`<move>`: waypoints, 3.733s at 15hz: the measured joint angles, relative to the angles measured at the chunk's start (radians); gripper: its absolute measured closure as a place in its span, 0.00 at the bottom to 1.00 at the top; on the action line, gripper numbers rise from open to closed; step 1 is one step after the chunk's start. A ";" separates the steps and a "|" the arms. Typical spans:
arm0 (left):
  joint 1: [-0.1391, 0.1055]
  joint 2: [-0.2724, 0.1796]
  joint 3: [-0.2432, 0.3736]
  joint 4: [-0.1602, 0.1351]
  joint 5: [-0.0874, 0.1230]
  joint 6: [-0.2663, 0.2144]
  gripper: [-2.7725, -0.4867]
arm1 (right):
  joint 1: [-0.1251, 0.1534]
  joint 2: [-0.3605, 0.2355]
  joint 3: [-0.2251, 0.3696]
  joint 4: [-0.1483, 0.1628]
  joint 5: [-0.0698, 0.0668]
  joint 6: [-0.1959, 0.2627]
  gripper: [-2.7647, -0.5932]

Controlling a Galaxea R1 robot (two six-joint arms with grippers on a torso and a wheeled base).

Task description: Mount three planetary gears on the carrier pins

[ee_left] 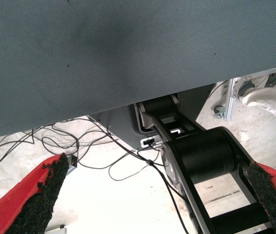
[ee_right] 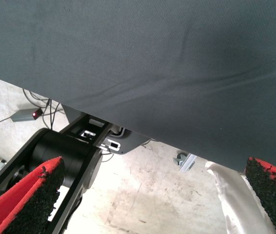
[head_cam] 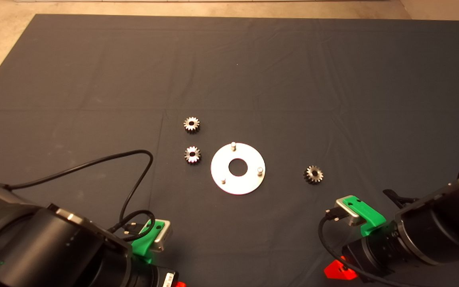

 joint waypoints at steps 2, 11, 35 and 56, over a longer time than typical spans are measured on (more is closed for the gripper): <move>0.000 0.000 0.000 0.003 0.000 0.001 0.05 | 0.004 0.000 0.000 0.000 0.000 -0.005 0.01; -0.099 -0.005 -0.022 0.021 0.000 0.337 0.05 | 0.008 0.006 0.000 0.002 0.000 -0.010 0.01; -0.203 0.089 -0.439 0.112 0.000 0.834 0.05 | -0.028 0.028 0.000 0.006 0.000 -0.010 0.01; -0.205 0.130 -0.631 0.199 -0.185 0.831 0.05 | -0.044 0.021 0.000 0.006 0.000 -0.019 0.01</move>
